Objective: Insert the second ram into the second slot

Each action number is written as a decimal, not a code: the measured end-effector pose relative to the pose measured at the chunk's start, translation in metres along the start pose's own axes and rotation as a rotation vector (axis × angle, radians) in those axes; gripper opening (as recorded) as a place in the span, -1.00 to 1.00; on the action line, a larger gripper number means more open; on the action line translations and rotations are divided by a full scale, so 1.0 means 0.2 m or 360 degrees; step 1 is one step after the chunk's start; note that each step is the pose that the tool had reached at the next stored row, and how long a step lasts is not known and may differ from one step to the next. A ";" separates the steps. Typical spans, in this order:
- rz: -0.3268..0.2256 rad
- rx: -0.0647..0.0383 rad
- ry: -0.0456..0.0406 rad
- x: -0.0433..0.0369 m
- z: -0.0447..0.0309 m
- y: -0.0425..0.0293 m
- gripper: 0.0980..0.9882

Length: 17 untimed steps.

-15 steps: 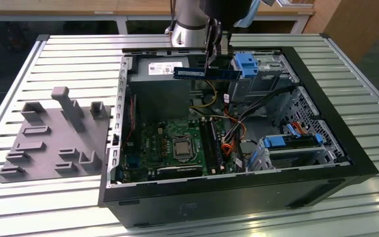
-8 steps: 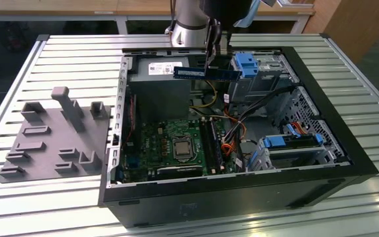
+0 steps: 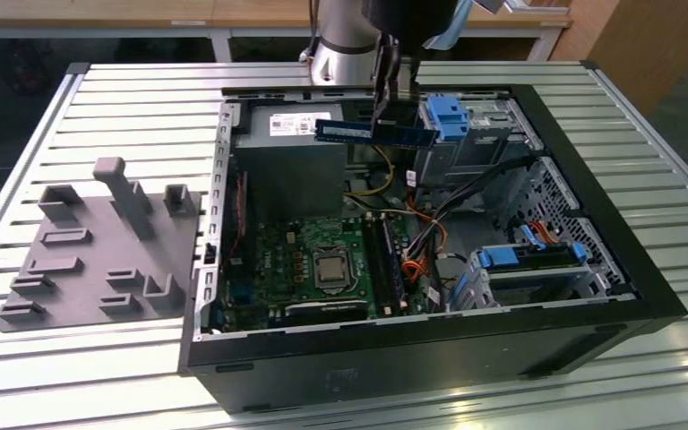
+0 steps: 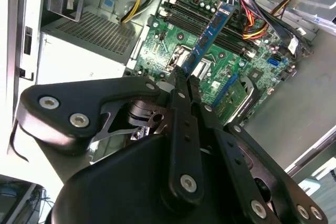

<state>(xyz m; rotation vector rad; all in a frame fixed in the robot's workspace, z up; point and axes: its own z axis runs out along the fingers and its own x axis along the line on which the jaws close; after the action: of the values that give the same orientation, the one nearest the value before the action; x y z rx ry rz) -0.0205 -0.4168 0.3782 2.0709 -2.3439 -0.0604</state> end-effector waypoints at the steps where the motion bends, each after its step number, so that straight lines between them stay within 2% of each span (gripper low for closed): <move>1: 0.0007 0.0000 0.0000 0.000 0.000 0.000 -0.91; 17: 0.0110 0.0002 -0.0004 0.000 0.002 0.000 -0.91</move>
<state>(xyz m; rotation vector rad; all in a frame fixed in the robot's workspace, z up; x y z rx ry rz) -0.0205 -0.4168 0.3778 1.9892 -2.4153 -0.0611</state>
